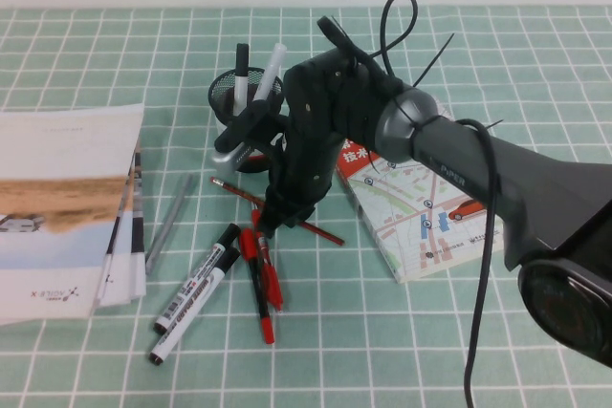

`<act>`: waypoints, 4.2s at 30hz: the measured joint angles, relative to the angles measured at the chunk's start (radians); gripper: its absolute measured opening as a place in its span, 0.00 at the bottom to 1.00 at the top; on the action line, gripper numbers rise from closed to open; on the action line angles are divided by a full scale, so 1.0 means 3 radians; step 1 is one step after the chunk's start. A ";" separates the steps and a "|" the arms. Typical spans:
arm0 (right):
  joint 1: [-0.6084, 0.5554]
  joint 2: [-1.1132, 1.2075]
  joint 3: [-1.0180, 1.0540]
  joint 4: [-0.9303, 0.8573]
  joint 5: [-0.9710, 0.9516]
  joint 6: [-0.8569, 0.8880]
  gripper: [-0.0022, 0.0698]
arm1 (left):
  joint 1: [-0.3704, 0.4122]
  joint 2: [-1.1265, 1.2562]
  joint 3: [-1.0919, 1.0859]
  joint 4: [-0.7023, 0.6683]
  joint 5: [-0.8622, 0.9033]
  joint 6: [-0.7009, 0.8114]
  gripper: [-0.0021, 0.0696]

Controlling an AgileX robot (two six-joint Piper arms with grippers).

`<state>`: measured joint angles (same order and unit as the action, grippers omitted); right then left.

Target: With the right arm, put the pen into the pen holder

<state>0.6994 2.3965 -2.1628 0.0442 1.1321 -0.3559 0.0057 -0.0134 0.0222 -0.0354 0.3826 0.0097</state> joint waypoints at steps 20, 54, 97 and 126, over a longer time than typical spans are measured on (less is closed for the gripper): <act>0.0097 -0.0191 0.0040 -0.0147 0.0300 0.0242 0.04 | 0.0000 0.0000 0.0000 0.0000 0.0000 0.0000 0.02; 0.0070 -0.1511 0.2858 0.0583 -0.6020 0.0691 0.04 | 0.0000 0.0000 0.0000 0.0000 0.0000 0.0000 0.02; 0.0047 -0.0707 0.2035 0.0200 -0.5265 0.1361 0.53 | 0.0000 0.0000 0.0000 0.0000 0.0000 0.0000 0.02; 0.0047 -0.2776 0.2200 0.0298 -0.1887 0.0518 0.00 | 0.0000 0.0000 0.0000 0.0000 0.0000 0.0000 0.02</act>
<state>0.7134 1.5638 -1.5030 0.1335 0.5661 -0.2004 0.0057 -0.0134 0.0222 -0.0354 0.3826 0.0097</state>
